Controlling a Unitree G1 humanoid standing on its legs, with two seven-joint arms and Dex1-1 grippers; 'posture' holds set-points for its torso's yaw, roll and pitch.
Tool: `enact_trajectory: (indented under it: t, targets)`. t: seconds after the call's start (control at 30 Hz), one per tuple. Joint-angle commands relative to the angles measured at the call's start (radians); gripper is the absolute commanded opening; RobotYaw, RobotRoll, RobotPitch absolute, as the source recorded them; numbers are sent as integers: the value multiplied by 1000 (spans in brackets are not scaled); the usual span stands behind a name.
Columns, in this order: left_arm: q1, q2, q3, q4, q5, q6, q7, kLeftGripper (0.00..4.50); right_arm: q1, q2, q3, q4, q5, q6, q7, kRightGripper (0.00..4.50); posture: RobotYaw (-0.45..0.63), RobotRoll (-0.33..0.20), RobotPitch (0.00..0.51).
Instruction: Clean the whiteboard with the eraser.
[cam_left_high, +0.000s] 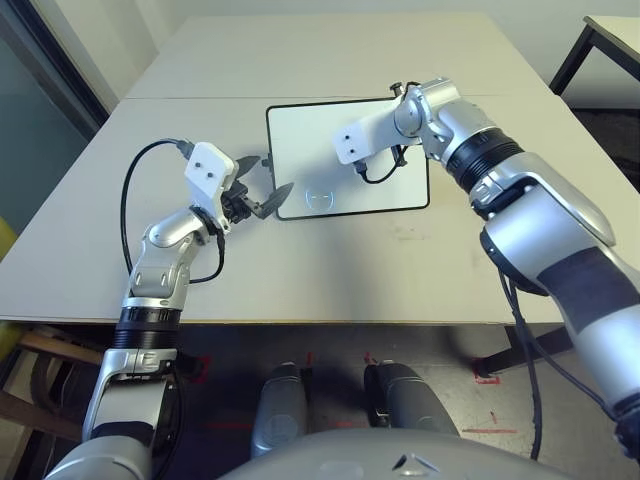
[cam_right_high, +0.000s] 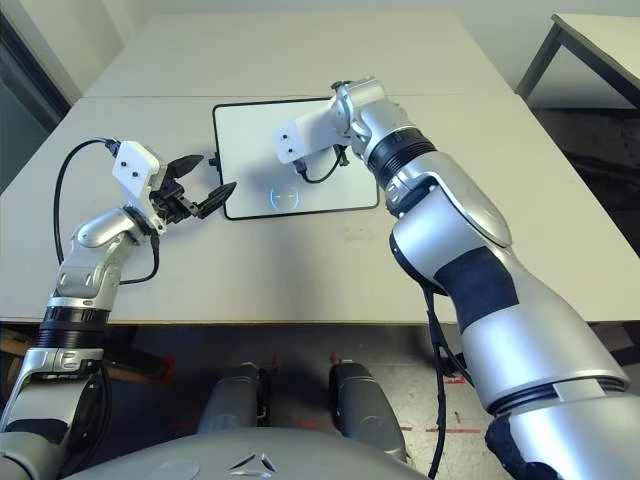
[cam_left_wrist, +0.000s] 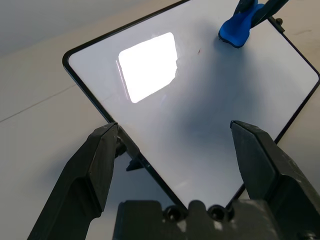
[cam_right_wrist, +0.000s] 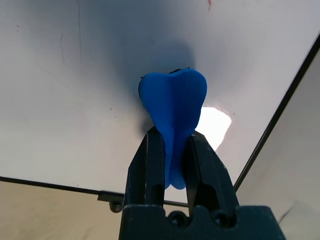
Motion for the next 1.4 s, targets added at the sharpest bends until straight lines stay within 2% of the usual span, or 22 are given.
enact_trajectory:
  t: [0.03,0.23,0.37,0.53,0.7,0.93,1.13,1.4]
  targets:
    - [-22,-20,-30,48,19,-24,-18,4500,11,-58,-61,-137,53,115,117,383,-134,0,51]
    - [-70,-54,-53,126,30,-69,-34,4500,96,-214,-113,-325,119,350,367,383,-185,0,54]
    - [-90,-70,-59,165,37,-94,-42,4500,122,-290,-143,-263,161,498,446,383,-200,0,54]
    - [-101,-79,-61,192,40,-114,-48,4500,88,-302,-223,13,211,635,306,383,-214,0,57]
    - [-106,-72,-60,197,35,-118,-56,4500,74,-272,-366,195,320,726,79,383,-204,0,61]
    - [-97,-47,-48,172,30,-103,-62,4500,81,-224,-483,268,418,781,-111,383,-174,0,65]
    - [-81,-23,-39,128,25,-77,-59,4500,116,-203,-547,289,470,775,-269,383,-146,0,68]
    - [-62,8,-26,77,20,-37,-60,4500,156,-168,-606,297,520,758,-398,383,-121,0,64]
